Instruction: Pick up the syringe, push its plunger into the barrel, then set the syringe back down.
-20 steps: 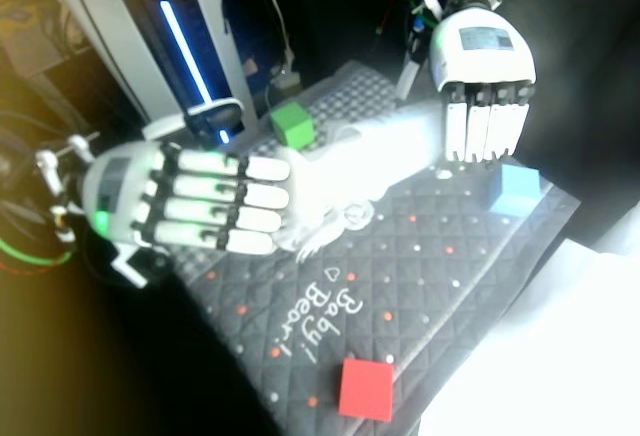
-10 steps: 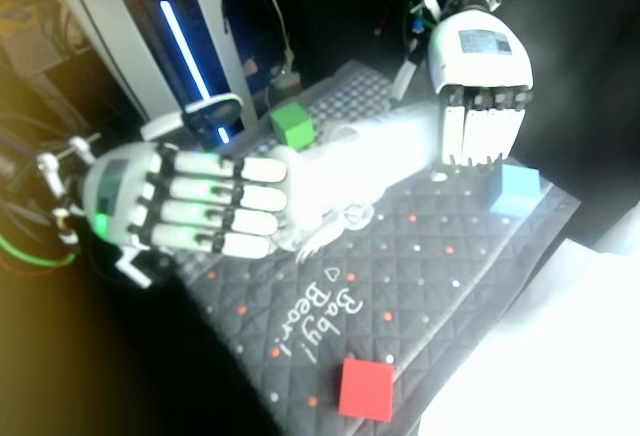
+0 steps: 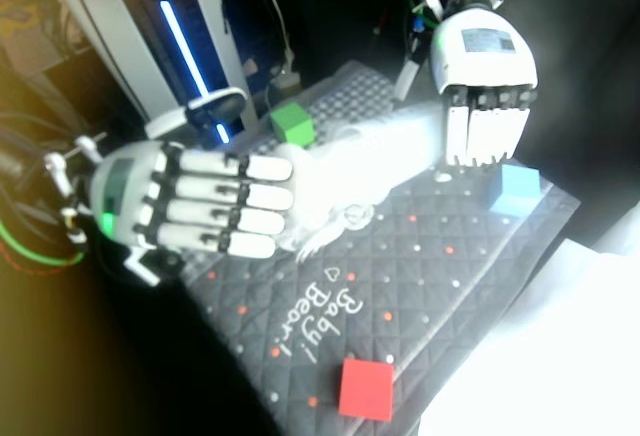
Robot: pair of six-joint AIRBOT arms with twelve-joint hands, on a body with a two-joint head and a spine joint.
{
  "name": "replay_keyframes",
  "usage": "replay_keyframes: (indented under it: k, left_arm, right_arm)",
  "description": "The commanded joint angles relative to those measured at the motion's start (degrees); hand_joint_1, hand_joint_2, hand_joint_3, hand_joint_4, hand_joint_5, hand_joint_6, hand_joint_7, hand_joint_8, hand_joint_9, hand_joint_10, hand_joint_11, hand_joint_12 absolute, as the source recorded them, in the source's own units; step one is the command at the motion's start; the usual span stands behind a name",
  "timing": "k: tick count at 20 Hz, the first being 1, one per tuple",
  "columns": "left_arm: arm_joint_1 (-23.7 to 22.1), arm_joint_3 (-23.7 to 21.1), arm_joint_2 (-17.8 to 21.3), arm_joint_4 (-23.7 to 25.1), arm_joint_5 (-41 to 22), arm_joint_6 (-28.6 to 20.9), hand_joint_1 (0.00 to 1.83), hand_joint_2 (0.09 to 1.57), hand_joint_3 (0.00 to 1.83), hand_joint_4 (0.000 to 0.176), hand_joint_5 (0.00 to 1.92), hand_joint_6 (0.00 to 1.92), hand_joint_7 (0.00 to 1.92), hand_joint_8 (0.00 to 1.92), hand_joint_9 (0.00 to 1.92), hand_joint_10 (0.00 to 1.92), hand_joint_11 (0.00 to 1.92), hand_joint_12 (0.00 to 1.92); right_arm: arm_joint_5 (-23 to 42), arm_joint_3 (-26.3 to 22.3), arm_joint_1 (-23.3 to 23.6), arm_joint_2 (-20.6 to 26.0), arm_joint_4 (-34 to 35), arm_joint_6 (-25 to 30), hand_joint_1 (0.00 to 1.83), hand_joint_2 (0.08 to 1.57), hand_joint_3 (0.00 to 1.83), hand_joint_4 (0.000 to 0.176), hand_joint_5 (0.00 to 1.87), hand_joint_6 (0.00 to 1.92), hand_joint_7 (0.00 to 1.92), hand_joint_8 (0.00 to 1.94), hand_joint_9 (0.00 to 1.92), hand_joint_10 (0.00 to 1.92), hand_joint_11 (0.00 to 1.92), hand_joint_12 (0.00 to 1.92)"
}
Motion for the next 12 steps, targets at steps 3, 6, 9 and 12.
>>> replay_keyframes:
  k: [3,6,9,12]
  left_arm:
    - [-1.9,-0.3,-1.3,-1.2,-10.7,-1.1,1.53,1.12,0.0,0.176,1.0,1.92,1.24,1.92,1.34,1.92,1.39,1.92]
    - [-2.2,-0.1,-1.4,-1.5,-11.1,-1.1,1.55,1.12,0.01,0.176,1.0,1.92,1.24,1.92,1.33,1.92,1.24,1.92]
    - [-2.3,0.1,-1.6,-1.5,-11.2,-1.1,1.54,1.13,0.01,0.176,1.0,1.92,1.23,1.92,1.31,1.92,1.29,1.92]
    - [-2.5,0.1,-1.8,-1.5,-11.2,-1.1,1.55,1.13,0.01,0.176,1.0,1.92,1.24,1.92,1.36,1.92,1.4,1.92]
  right_arm:
    - [3.7,-0.2,0.7,-0.8,-4.3,0.5,0.03,0.95,0.02,0.0,0.2,0.0,0.25,0.0,0.22,0.01,0.21,0.03]
    - [3.5,-0.1,0.7,-1.1,-4.4,0.6,0.1,0.93,0.0,0.0,0.2,0.0,0.24,0.0,0.21,0.0,0.2,0.02]
    - [3.5,0.0,0.8,-1.4,-4.5,0.6,0.1,0.9,0.0,0.0,0.2,0.0,0.25,0.0,0.21,0.0,0.21,0.03]
    - [3.4,0.1,1.0,-1.9,-4.7,0.6,0.14,0.92,0.0,0.0,0.21,0.0,0.26,0.0,0.22,0.0,0.21,0.03]
